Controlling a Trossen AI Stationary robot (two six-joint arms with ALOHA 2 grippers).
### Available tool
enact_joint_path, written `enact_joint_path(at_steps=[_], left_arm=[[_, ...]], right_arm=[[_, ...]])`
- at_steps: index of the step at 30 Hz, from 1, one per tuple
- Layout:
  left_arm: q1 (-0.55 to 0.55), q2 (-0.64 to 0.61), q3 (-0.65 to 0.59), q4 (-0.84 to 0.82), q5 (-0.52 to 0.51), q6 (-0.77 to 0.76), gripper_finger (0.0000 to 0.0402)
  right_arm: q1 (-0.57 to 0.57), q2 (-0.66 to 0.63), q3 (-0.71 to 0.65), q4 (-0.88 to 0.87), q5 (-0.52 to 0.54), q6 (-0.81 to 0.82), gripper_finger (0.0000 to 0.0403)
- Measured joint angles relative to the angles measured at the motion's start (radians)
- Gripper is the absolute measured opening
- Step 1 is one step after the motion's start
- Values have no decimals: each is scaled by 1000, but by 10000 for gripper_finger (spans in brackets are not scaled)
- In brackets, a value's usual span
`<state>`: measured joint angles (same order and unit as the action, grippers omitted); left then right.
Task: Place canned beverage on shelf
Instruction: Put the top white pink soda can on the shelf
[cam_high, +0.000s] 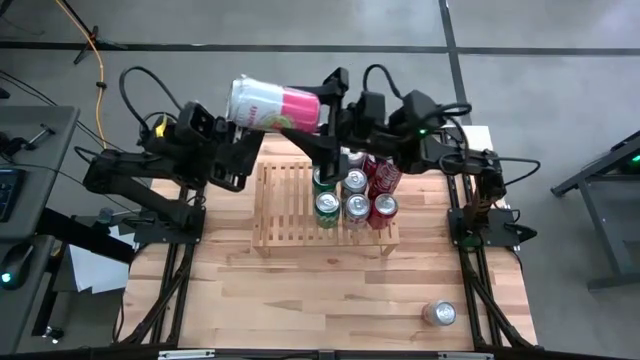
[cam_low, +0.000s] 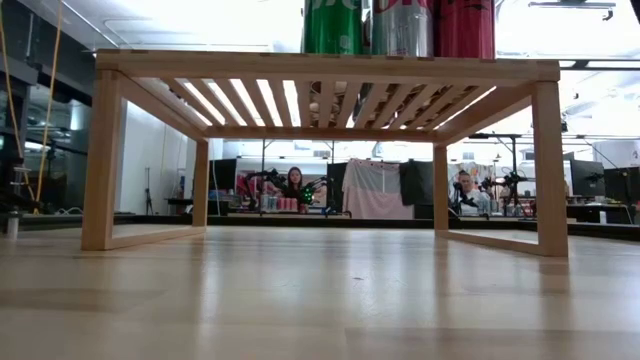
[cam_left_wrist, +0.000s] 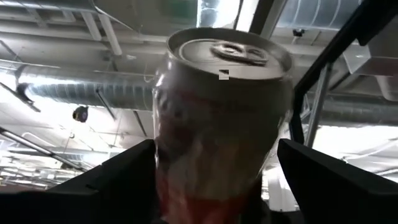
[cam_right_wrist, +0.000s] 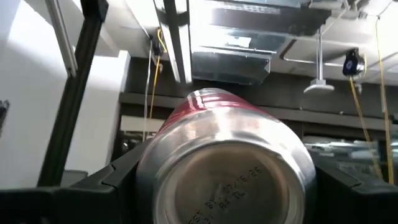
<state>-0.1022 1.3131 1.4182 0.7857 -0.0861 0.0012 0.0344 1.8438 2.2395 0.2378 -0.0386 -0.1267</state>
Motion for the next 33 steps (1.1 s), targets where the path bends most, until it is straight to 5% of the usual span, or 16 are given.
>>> enact_joint_path(at_steps=[33], left_arm=[[10,-32,12,-69,-11,48,331]], right_arm=[[-10,20,-2,-88,9,-1,282]])
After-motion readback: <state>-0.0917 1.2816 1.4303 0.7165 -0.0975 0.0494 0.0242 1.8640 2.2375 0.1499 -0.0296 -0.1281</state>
